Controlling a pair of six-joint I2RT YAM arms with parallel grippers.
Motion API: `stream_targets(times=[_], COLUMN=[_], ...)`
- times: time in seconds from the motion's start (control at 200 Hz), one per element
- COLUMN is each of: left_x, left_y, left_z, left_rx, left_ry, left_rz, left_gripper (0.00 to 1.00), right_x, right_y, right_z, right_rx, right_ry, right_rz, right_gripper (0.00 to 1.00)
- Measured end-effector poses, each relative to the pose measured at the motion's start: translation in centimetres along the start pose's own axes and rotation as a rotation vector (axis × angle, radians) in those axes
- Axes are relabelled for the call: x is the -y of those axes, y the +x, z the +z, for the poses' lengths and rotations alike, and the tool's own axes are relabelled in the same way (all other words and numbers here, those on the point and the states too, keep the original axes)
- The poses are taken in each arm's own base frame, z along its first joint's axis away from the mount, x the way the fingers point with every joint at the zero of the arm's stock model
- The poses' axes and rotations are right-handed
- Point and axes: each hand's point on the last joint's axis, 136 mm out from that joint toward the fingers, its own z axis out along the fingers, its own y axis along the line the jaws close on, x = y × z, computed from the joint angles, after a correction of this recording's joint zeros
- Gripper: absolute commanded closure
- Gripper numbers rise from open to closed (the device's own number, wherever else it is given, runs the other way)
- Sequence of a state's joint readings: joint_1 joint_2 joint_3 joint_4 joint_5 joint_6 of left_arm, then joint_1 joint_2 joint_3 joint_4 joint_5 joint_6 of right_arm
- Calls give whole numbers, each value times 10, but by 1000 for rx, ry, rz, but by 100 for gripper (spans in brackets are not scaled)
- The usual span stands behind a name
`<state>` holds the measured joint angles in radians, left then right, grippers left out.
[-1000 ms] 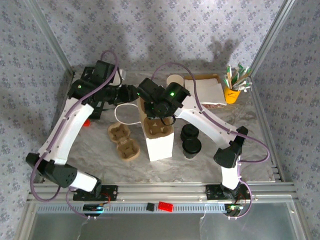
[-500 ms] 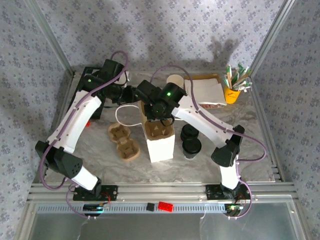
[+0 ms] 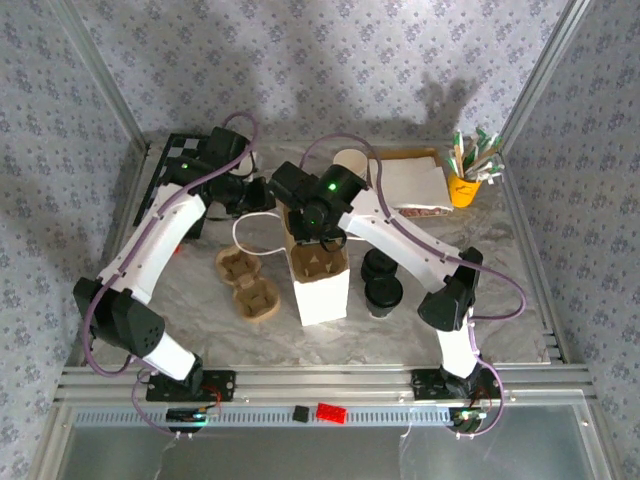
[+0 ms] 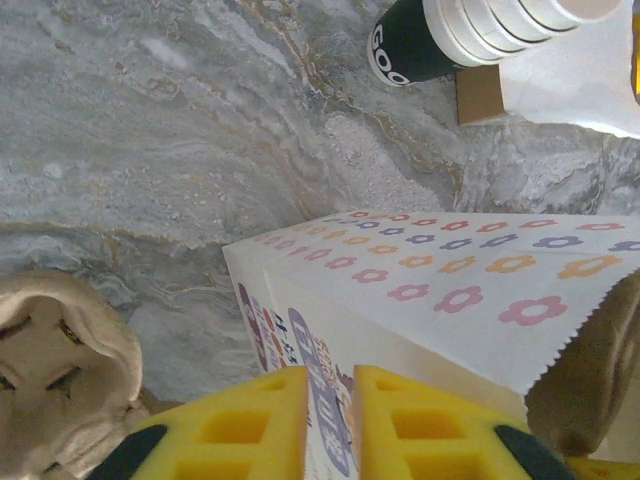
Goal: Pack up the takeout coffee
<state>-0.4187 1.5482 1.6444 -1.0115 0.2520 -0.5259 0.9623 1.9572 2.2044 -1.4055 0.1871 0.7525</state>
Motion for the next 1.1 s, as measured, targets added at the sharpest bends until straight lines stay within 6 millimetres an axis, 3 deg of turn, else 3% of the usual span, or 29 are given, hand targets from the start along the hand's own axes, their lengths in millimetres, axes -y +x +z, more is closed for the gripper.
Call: stream_targets(times=[0.46, 1.099], left_x=[1, 0], left_y=[-3, -2], left_z=[-11, -9], left_rx=[55, 56], left_ry=[41, 42], left_rz=[-45, -57], left_gripper=[91, 95], right_x=[-3, 18], right_y=[1, 23], right_z=[29, 64], right_rx=[-31, -96], right_ry=[27, 85], right_rz=[2, 26], right_gripper=[69, 62])
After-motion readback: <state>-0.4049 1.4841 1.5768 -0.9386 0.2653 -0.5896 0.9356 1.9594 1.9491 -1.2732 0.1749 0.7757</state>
